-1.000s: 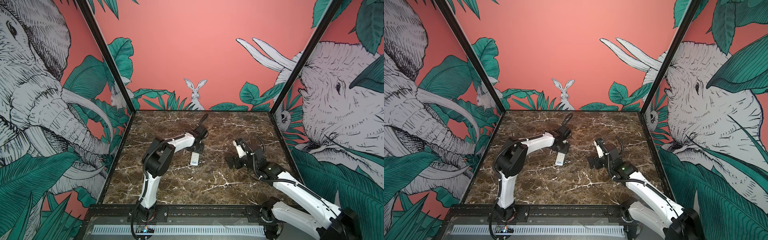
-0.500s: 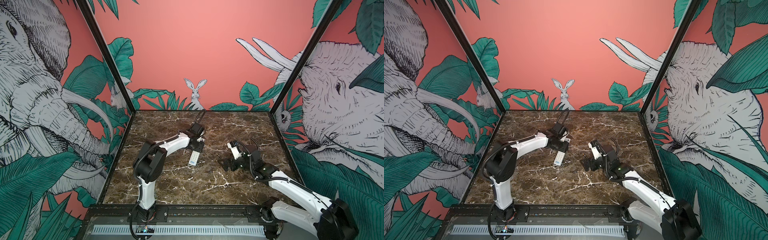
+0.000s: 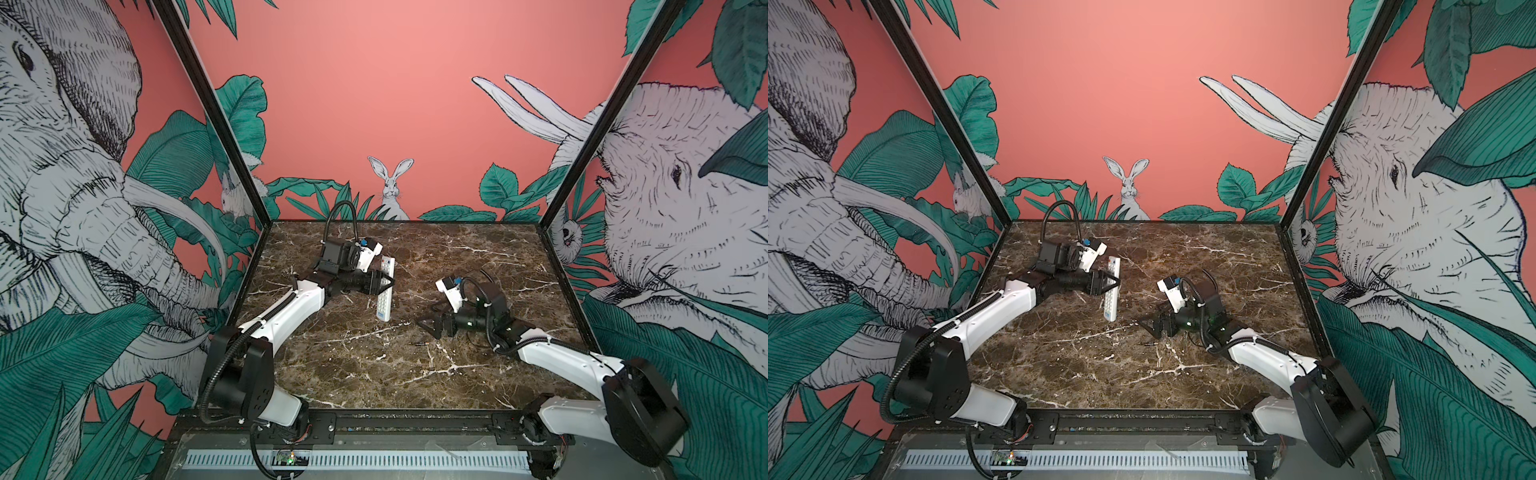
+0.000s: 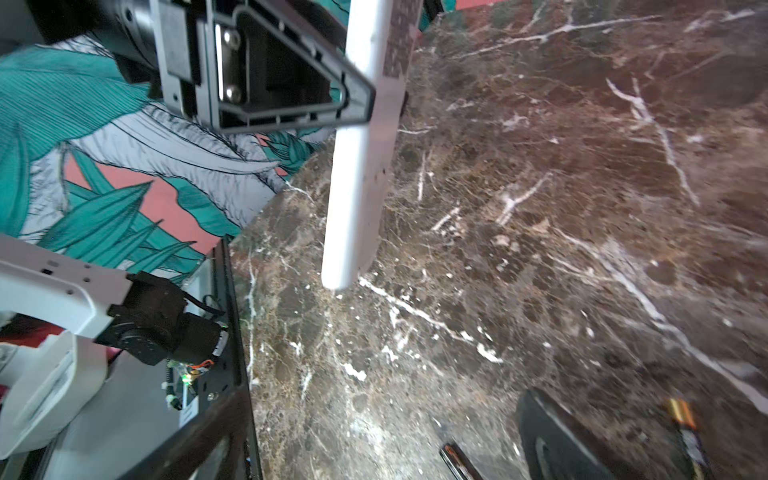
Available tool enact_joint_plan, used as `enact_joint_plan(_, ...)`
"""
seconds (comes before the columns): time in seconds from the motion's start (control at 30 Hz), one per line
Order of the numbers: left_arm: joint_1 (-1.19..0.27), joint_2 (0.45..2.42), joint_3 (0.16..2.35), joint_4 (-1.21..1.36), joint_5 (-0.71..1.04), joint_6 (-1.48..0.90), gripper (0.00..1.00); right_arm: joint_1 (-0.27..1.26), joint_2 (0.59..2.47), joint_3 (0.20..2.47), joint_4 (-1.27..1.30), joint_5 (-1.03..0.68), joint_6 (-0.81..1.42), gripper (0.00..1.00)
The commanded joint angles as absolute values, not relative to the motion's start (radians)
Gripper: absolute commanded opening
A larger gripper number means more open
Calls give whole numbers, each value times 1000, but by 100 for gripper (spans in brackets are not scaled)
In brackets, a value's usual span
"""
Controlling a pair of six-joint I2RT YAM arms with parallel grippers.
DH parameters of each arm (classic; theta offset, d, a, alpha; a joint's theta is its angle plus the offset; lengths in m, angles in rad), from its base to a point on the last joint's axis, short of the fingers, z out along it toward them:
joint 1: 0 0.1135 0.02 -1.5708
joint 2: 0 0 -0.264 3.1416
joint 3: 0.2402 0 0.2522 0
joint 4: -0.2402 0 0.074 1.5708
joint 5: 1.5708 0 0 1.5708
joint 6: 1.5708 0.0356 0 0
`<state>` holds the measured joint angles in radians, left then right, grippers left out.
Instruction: Load the batteries into the remote control
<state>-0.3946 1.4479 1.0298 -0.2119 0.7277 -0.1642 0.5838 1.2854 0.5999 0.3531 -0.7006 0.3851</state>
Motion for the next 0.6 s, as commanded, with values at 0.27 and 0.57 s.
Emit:
enact_joint_plan(0.27,-391,1304,883,229,1144,-273,41,617,1441,710,729,-952,561,99)
enact_joint_plan(0.57,-383,1261,859,335,1192,-340,39,683,1503,735,820,-970,588,98)
